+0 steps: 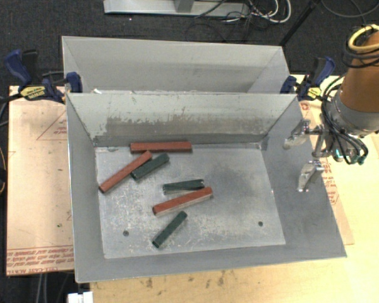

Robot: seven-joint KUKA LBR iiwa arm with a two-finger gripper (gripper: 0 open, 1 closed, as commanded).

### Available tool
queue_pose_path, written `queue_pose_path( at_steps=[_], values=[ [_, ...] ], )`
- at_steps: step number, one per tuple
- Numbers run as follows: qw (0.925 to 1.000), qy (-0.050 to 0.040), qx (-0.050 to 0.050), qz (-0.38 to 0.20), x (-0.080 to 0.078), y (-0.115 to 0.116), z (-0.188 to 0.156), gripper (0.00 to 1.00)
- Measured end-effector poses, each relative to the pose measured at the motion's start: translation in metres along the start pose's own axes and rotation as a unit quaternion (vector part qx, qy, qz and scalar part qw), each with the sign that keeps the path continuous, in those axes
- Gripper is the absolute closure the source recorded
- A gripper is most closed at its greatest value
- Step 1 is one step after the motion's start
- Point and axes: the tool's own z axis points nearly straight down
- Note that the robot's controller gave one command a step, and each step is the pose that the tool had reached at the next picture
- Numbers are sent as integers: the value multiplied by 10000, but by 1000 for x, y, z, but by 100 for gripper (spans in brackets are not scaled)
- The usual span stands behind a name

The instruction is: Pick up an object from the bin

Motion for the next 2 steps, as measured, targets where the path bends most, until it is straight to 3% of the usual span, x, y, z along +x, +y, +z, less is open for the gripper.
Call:
queue_pose_path(
  at_steps=[1, 2],
  values=[
    [10000, -39, 8, -20, -2, 1, -5, 0],
    [9982, -52, 11, -603, -13, 35, 56, 0]
  ],
)
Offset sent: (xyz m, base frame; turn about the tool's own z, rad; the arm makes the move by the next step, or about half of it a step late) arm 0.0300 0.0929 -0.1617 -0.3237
